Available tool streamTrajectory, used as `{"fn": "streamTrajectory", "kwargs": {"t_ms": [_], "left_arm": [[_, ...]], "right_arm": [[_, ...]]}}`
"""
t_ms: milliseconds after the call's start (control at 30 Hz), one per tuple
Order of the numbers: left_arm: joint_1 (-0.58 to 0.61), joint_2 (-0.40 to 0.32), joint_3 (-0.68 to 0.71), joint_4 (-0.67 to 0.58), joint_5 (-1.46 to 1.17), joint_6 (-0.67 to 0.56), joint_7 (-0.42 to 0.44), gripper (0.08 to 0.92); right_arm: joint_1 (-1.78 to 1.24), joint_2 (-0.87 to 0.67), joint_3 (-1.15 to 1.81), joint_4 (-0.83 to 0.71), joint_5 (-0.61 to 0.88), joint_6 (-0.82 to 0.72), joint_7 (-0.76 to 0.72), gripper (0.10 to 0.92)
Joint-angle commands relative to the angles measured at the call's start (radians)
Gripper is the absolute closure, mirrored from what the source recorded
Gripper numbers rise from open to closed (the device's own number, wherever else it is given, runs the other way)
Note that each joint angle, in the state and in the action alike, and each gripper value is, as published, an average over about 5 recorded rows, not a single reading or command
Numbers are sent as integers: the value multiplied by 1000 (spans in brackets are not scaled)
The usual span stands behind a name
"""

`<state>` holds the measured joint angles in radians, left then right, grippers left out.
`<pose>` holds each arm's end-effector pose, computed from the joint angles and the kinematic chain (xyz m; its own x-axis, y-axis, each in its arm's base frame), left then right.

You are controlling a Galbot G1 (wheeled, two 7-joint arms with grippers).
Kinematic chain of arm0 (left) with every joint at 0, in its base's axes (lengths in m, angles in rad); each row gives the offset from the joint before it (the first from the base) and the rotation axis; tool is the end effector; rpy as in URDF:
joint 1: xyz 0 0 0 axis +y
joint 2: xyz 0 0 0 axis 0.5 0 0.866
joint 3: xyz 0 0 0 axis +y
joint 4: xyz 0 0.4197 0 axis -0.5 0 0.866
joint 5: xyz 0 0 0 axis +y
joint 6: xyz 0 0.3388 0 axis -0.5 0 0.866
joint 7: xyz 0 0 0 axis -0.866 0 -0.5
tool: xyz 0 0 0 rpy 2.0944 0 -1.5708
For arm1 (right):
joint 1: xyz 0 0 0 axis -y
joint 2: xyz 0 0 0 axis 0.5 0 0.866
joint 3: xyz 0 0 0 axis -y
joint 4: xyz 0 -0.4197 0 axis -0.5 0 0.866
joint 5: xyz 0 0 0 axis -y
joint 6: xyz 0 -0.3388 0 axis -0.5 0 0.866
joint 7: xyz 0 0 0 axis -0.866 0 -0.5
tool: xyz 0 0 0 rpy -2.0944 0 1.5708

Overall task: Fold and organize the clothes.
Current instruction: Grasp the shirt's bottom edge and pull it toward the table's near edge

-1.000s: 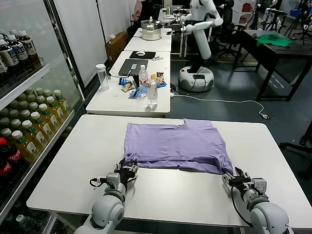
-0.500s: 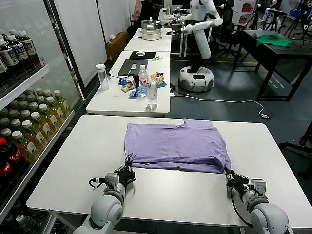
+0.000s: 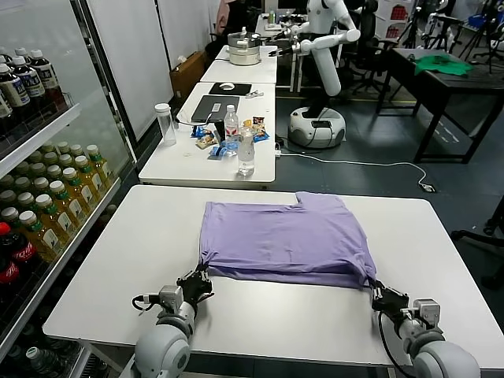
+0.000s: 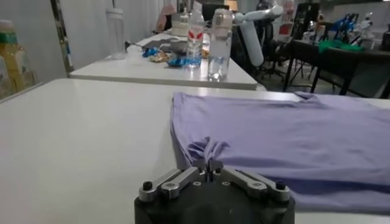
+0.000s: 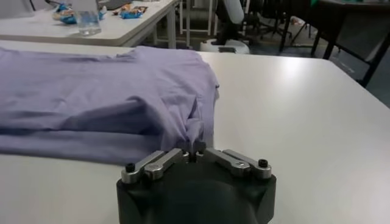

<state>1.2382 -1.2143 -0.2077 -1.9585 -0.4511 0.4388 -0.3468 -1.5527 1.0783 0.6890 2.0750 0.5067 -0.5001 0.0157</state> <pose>0.2344 0.0105 -0.3583 -0.9166 0.1163 0.3824 0.1045 0.9932 -0.0517 0.1579 -0.1641 -0.3189 -0.8812 -0.0726 0.4672 -0.0875 0.9961 -0.0102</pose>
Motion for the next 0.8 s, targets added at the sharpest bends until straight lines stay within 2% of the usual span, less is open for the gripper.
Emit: {"fn": "streamTrajectory", "kwargs": {"t_ms": [33,433,700,800], "left_arm": [[204,31,-13,-207,9,1,-4,898],[345,59,-22,-334,53,14,-12,898],[305,69,-18,-267,92,46,-18,898],[279,72,-16,-239,96,50,-21,896]], "right_arm": [[-161,-1,65,120,-1,1,0,900],[-333,6,181,213,-8,0,-1,900],[-247,15,118,154,-69,-19,28,899],[-209,11,95,134,-97,-13,33,862]]}}
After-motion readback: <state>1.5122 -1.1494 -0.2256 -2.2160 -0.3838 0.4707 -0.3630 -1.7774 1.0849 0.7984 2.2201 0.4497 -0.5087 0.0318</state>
